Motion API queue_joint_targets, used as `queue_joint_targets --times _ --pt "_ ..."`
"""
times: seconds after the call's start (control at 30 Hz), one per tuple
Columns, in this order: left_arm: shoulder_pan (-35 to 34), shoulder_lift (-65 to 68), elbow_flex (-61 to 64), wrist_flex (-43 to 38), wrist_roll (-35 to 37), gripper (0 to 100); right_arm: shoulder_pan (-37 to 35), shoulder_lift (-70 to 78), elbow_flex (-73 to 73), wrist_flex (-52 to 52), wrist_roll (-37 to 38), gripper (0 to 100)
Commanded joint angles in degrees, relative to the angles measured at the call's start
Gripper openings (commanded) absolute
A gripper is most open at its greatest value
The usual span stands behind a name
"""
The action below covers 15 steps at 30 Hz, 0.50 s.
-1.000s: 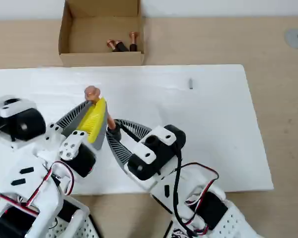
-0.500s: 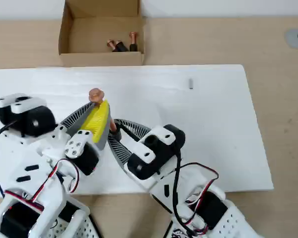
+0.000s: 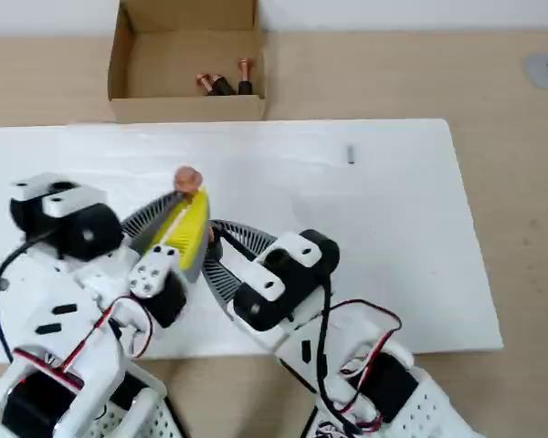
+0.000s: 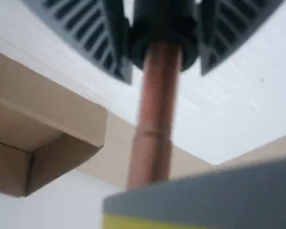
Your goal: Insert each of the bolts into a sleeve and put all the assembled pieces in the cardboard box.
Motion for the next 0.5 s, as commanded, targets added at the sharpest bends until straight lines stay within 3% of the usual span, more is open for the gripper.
queue_joint_targets --times 0.0,0.27,0.47 --pt "3.9 0.3 -0.3 0.8 -1.1 1 -0.5 -0.7 -3.6 -1.1 -0.4 0.9" --pt "4.9 0.3 -0.4 1.0 -3.4 1 -0.3 -0.7 -3.5 0.2 -0.4 0.9" --pt "6.2 2.6 -5.9 6.9 -3.4 2 -0.2 -0.7 -3.5 2.5 -0.4 0.9"
